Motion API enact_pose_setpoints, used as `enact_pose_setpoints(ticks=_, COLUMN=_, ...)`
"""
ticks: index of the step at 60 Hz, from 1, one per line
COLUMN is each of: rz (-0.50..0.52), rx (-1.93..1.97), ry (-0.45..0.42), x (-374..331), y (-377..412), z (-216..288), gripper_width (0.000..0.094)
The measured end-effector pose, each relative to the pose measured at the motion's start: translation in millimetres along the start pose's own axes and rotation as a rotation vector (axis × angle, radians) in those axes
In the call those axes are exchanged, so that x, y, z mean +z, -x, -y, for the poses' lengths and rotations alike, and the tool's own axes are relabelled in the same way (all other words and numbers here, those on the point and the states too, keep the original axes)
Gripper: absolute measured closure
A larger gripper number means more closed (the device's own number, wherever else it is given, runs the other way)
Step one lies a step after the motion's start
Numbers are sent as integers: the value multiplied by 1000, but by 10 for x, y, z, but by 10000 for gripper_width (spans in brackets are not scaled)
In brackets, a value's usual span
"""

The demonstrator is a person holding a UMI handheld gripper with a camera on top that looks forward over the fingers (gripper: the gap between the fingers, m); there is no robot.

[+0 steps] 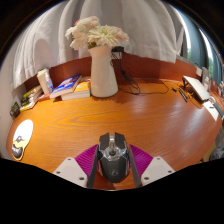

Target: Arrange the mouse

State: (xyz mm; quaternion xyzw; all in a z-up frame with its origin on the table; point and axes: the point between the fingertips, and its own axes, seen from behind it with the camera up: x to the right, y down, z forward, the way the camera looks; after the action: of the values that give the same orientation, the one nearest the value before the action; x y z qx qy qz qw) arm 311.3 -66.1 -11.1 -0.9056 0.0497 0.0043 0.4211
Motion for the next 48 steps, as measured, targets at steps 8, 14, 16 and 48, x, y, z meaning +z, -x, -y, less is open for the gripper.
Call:
enact_pose_setpoints(ticks=8, rz=-9, rx=-68, ry=-15, x=16, y=17, z=20, gripper_width=481)
enact_pose_setpoints(ticks=14, rz=-1, rx=-56, ry=-1, x=29, y=23, z=17, gripper_width=549)
enact_pose_setpoints(ticks=16, rz=-1, rx=-57, ry=10, x=28, y=19, z=9, gripper_width=567)
enact_pose_setpoints(ticks=48, rz=-88, rx=9, ry=-139, x=-678, y=558, z=1560, gripper_width=589)
